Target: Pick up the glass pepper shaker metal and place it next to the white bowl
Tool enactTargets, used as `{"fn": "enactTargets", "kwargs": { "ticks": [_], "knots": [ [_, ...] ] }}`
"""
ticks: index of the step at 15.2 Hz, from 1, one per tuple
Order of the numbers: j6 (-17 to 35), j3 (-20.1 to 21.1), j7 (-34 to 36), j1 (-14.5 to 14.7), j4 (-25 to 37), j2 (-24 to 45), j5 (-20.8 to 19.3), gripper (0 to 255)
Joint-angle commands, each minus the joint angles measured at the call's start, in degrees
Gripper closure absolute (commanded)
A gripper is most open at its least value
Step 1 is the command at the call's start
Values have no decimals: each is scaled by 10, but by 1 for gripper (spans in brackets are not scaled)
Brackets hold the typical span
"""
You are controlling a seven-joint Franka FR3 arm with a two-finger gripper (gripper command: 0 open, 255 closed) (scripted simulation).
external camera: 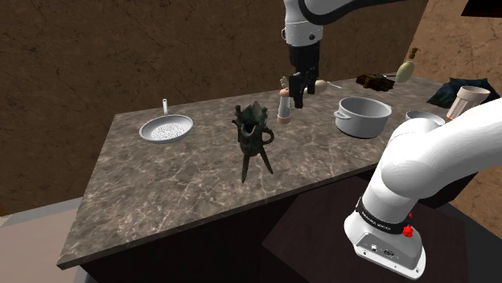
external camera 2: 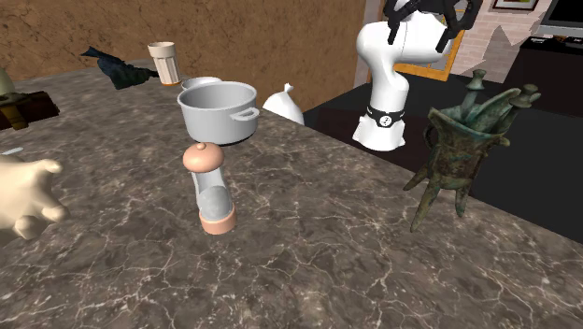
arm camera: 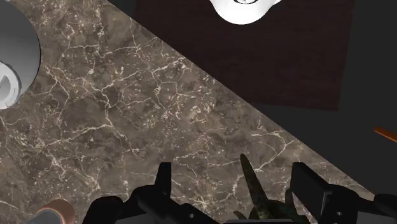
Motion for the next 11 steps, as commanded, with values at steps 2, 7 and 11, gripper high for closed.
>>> {"fn": "enactTargets", "kwargs": {
  "ticks": [2, 7, 11],
  "knots": [
    [14, -10, -10, -5, 0, 10, -9, 0],
    [82, -59, -58, -29, 12, 72, -46, 0],
    [134, -96, -95, -45, 34, 132, -66, 0]
  ]
}}
